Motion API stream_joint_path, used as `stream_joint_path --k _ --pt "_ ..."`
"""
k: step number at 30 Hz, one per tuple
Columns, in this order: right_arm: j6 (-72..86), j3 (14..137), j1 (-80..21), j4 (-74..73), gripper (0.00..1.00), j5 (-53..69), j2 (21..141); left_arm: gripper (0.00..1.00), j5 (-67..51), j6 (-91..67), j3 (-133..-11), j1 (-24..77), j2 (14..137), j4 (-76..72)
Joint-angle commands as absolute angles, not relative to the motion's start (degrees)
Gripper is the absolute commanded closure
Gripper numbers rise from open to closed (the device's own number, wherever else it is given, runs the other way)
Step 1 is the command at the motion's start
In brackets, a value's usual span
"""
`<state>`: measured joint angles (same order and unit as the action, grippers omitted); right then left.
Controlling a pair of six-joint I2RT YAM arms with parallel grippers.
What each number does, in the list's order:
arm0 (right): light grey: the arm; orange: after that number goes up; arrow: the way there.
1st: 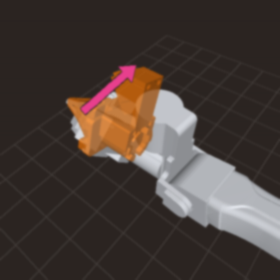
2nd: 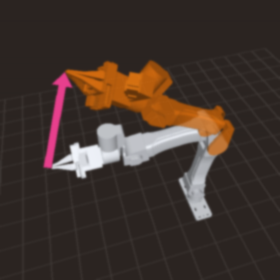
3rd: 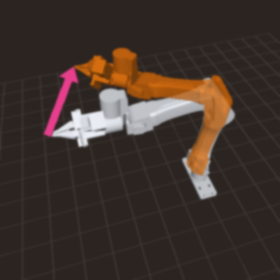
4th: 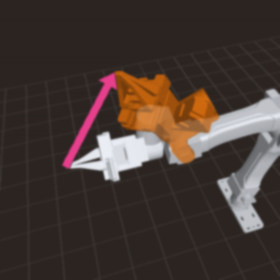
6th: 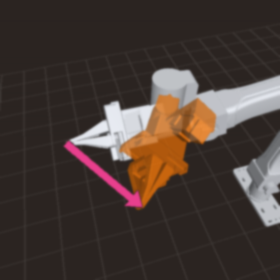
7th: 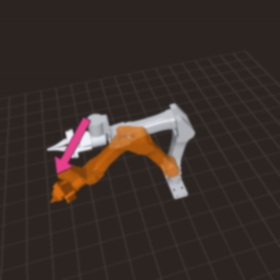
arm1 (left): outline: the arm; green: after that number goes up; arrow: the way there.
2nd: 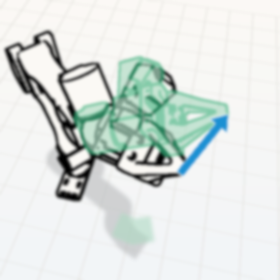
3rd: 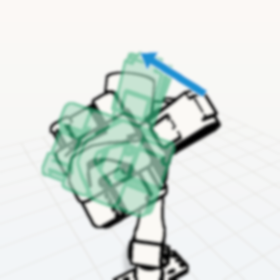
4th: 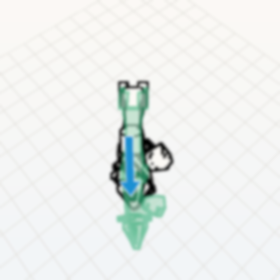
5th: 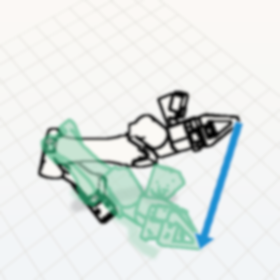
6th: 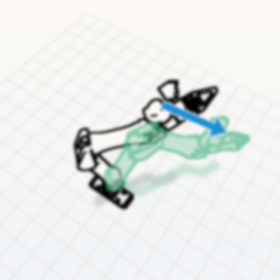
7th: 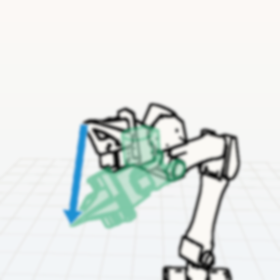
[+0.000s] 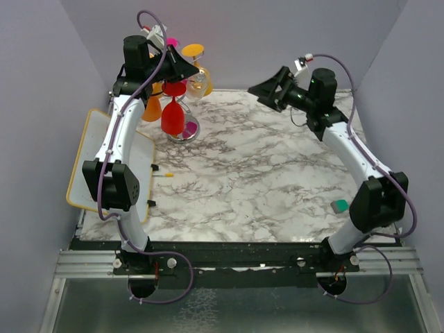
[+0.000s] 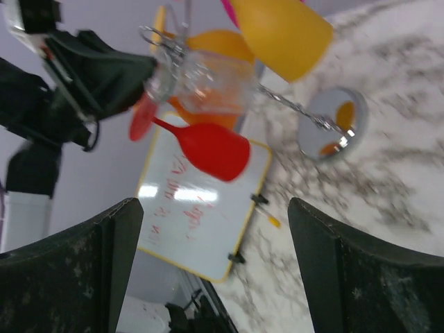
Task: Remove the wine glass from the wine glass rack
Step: Pick up the wine glass from the wine rack.
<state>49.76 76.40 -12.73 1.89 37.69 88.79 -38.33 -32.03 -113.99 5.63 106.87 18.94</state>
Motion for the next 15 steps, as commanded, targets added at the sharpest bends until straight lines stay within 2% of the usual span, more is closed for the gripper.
stream_joint_path --k 1,9,15 --pt "57.5 91.8 -18.7 11.3 0.12 34.8 100.9 1.00 -37.8 -30.1 -114.9 4.9 108.1 20.5" --pt "62.5 113.5 -24.7 12.0 0.19 34.8 117.7 1.00 -37.2 -30.7 -113.9 4.9 108.3 19.5" --pt "64.4 115.9 -25.7 12.4 0.26 34.8 121.7 1.00 -37.7 -31.5 -112.6 4.9 108.2 18.2"
